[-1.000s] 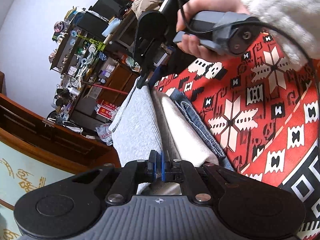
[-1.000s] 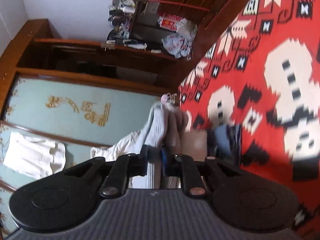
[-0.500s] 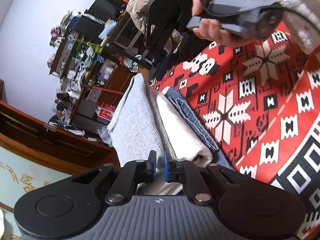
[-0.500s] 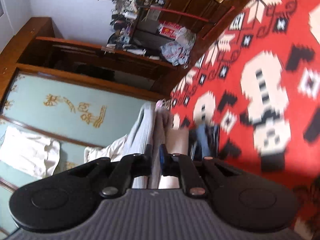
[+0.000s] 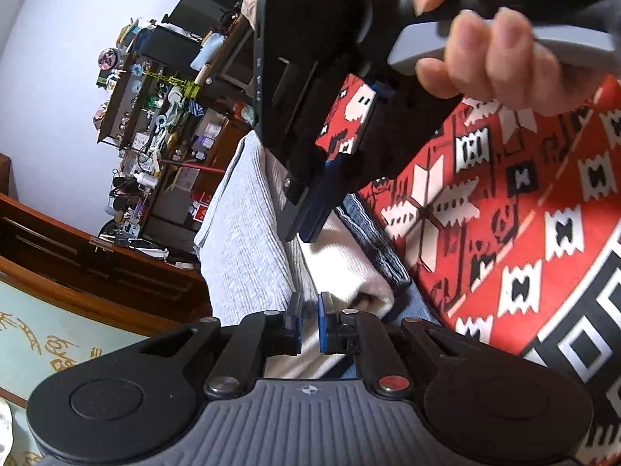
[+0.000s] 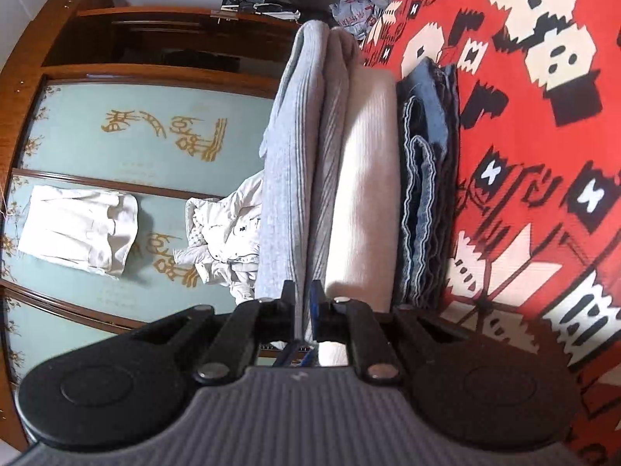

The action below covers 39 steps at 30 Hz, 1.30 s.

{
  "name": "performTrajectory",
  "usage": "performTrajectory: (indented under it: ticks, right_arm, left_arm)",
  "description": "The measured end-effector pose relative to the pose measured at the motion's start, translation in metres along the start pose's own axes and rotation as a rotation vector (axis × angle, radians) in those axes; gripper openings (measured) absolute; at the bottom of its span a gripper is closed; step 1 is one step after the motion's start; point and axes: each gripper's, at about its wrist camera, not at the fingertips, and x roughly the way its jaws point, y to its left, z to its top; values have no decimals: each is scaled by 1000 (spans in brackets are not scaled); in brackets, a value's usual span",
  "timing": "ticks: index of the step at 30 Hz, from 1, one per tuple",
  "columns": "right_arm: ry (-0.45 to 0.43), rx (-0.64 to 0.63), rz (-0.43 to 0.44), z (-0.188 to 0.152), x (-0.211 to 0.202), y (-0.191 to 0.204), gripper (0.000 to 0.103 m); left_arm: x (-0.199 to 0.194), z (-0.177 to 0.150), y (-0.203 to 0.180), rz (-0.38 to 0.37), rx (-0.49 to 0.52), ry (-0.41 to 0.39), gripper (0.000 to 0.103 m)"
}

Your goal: Fold clothes

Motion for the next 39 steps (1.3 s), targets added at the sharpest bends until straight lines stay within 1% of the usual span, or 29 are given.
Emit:
performTrajectory:
  ticks: [1, 3, 7, 9, 11, 15, 16, 17, 19, 20, 22, 26, 29, 31, 34, 37, 39]
  right_arm:
    - [0, 1, -2, -1, -1, -1, 10]
    - [3, 2, -7, -2, -4, -2, 11]
    - [9, 6, -12, -2, -4, -4, 11]
    - [12, 7, -12, -3, -4, -5, 11]
    - [17, 7, -11, -3, -4, -6, 14]
    - [25, 5, -9, -5, -3, -4, 16]
    - [28, 5, -7, -5, 0, -2, 18]
    - [30, 6, -4, -5, 2, 0, 22]
    - [36, 5, 5, -6, 6, 3, 22]
    - [39, 4, 7, -6, 7, 4, 22]
    - [37, -4, 4, -6, 8, 6, 22]
    - [39, -6, 2, -6, 12, 9, 22]
    - [37, -13, -11, -7, 16, 9, 21]
    - [40, -8, -15, -7, 20, 7, 19]
    - [43, 4, -15, -9, 26, 6, 19]
    - [35, -21, -36, -9, 34, 12, 19]
    - [14, -52, -68, -6, 39, 17, 13]
  left_arm:
    - [1, 1, 0, 3, -2, -3, 12]
    - [3, 2, -3, 8, 10, -9, 12]
    - [7, -2, -12, 38, 77, -21, 13]
    - [11, -3, -13, 40, 93, -2, 13]
    - [14, -4, -14, 42, 111, 14, 13]
    - [16, -4, -18, 46, 153, 11, 12]
    - [17, -5, -19, 48, 162, 13, 13]
    - [18, -5, -20, 52, 172, 12, 13]
    - [19, -7, -22, 60, 184, 13, 13]
    - [19, -7, -21, 59, 172, 14, 13]
    - [19, -8, -19, 59, 147, 15, 5]
    - [4, -4, -10, 49, 64, -10, 3]
    - [-6, -5, -9, 62, 66, -31, 2]
    - [-6, -7, -8, 53, 56, -27, 2]
    - [-3, -9, -10, 52, 61, -25, 2]
    - [-2, -11, -17, 47, 66, -26, 2]
    - [-1, -12, -19, 43, 63, -27, 2]
